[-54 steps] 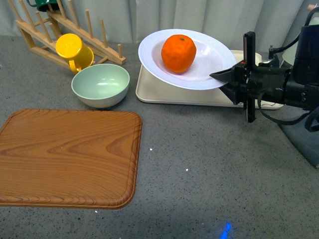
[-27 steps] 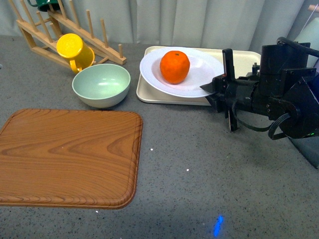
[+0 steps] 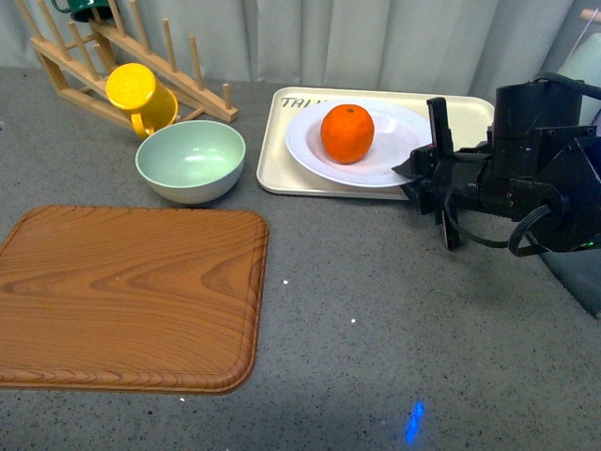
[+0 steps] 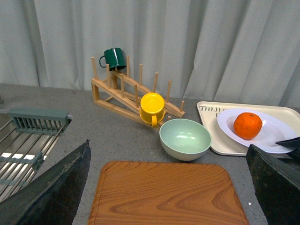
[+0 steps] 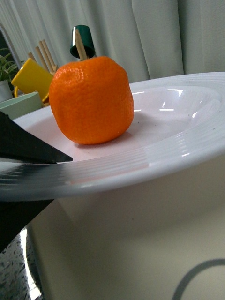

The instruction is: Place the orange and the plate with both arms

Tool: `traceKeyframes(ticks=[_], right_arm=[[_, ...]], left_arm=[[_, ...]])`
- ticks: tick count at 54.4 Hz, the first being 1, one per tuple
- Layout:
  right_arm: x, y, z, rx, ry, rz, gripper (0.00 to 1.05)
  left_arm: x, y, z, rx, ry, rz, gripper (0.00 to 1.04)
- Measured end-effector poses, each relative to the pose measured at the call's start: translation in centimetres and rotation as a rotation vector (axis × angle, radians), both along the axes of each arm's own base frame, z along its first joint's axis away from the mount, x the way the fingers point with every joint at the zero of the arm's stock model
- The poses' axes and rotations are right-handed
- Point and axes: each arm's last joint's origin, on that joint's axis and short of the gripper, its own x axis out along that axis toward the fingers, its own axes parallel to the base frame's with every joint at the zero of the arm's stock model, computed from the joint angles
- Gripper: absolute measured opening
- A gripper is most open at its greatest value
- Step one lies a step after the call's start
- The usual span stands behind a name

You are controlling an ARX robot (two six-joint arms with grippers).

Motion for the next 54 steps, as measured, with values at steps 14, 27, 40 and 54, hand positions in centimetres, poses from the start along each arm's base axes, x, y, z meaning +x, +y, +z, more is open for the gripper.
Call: traceKeyframes(ticks=[14,27,40,54], right_arm=[[-0.2,-0.2,0.7,-0.011,-0.008,0.045,0.63],[-2.4,-0.6,3.2,-0.211,-0.064,0.146,0.97],[-5.8,-1.8,6.9,-0.785,-0.242,0.118,0.96],[-11.5,-4.0,11.3,-1.421,-0.532,0.222,0.96]], left_arm=[[0.0,0.0,0.0,0.000,0.000,0.000,0.98],[0.0,0.0,0.0,0.000,0.000,0.000,0.98],[0.0,0.0,0.0,0.000,0.000,0.000,0.98],[0.0,0.0,0.0,0.000,0.000,0.000,0.98]])
